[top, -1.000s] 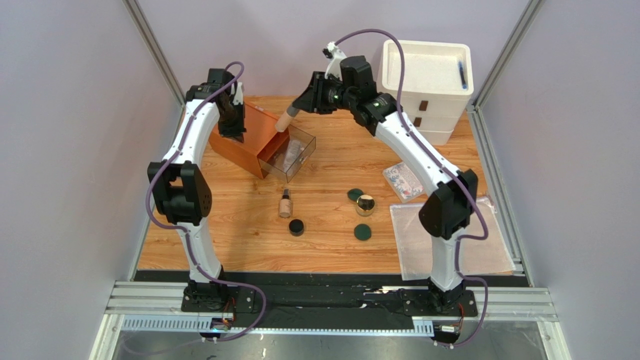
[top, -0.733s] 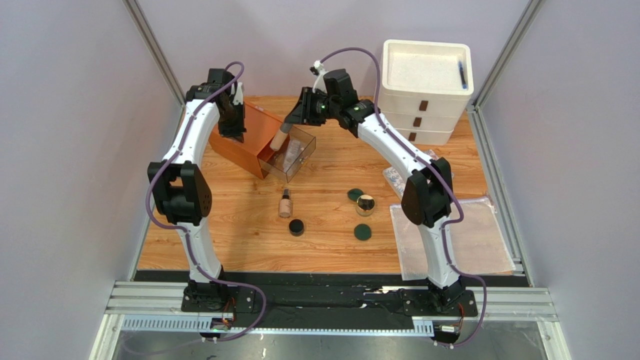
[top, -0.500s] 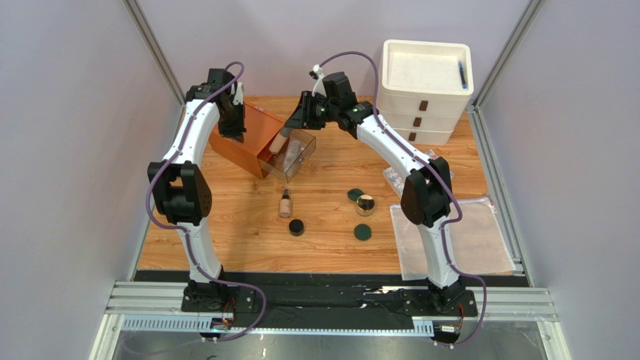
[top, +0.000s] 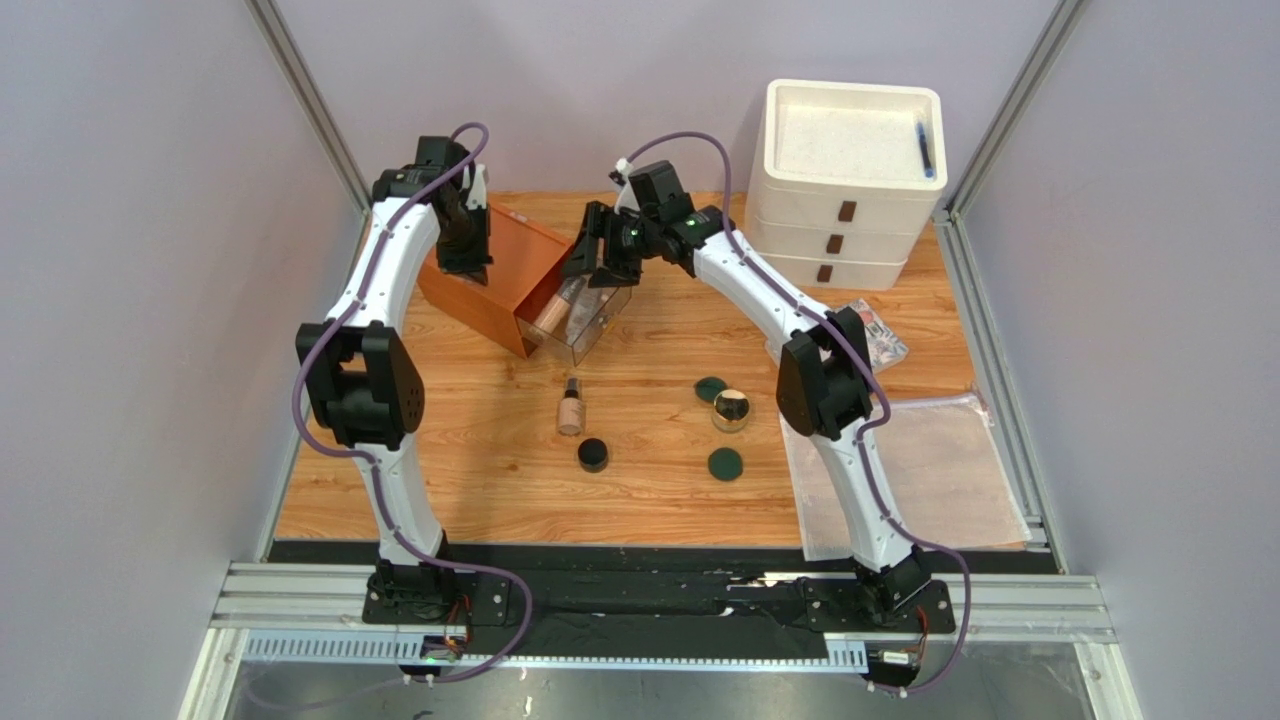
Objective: Organize the makeup
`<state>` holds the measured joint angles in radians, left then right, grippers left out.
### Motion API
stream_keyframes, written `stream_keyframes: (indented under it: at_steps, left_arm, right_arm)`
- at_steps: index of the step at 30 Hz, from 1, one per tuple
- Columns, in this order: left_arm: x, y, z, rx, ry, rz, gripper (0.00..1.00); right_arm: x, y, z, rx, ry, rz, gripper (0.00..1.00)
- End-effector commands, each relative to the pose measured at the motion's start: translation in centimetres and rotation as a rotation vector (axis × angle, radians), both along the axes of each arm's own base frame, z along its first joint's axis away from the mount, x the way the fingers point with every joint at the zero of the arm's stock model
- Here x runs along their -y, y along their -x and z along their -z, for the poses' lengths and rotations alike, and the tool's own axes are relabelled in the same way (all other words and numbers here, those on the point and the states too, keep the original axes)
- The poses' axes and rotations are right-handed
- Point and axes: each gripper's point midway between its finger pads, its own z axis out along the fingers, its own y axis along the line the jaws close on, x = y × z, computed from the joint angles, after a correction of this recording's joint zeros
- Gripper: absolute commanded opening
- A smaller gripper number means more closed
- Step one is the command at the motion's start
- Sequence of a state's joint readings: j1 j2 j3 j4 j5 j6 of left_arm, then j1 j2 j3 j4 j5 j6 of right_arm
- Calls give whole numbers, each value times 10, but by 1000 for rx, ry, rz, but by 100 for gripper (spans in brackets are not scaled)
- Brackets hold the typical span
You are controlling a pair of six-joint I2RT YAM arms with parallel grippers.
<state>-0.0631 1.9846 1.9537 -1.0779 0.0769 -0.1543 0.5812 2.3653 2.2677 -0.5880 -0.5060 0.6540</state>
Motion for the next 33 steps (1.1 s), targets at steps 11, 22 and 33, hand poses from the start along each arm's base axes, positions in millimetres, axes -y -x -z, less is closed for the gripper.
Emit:
stream_keyframes:
  at_steps: [11,22,33]
  left_arm:
    - [-3,11,12,-80,-6,-6,0]
    - [-3,9,5,-65,-3,-3,0]
    - [1,9,1,-63,15,-2,0]
  right_arm:
    - [36,22,-106,320,58,28,89]
    - [54,129,-15,294,398,-244,89]
    - [24,183,50,284,562,-329,95]
